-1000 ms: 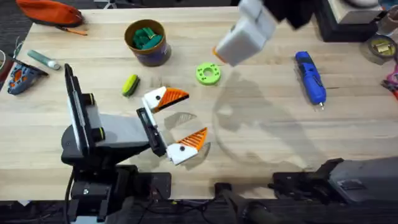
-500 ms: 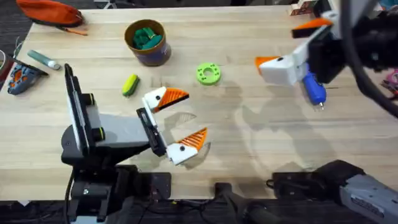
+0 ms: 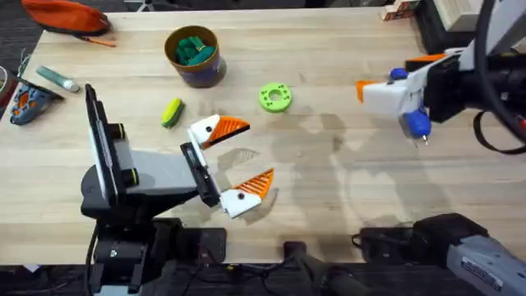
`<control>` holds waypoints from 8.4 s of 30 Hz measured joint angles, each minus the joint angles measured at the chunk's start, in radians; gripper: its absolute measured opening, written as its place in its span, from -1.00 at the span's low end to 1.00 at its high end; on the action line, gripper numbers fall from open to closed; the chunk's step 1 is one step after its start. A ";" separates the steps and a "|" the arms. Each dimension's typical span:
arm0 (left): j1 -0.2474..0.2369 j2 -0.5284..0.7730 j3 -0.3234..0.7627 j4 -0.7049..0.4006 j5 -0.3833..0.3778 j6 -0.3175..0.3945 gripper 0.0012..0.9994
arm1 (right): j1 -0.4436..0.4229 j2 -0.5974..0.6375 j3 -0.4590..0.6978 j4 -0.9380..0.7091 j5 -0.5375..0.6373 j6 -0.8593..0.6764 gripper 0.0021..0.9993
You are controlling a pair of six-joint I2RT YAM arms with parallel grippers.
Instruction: Pick up the gripper from the table and insert it into the empty holder that is missing its gripper. Then pick up a screw, insert it into the mounting hole, and use the screwdriver to tighten it. Finally, clean up the table by picking up the vegetable and placing it into the bucket.
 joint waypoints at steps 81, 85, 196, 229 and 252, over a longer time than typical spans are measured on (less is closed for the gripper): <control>0.000 0.000 0.000 0.000 0.000 0.011 -0.97 | 0.014 0.000 0.000 -0.015 -0.093 -0.079 0.99; 0.000 0.000 0.000 0.000 0.000 0.011 -0.97 | 0.014 0.017 0.026 -0.092 0.003 -0.017 0.98; 0.000 0.000 0.000 0.000 0.000 0.011 -0.97 | -0.394 1.082 0.460 -0.118 0.295 -0.236 0.98; 0.000 0.000 0.000 0.000 0.000 0.011 -0.97 | -0.389 1.115 0.462 -0.118 0.273 -0.233 -0.11; 0.000 0.000 0.000 0.000 0.000 0.011 -0.97 | -0.390 1.117 0.462 -0.110 0.295 -0.232 -0.98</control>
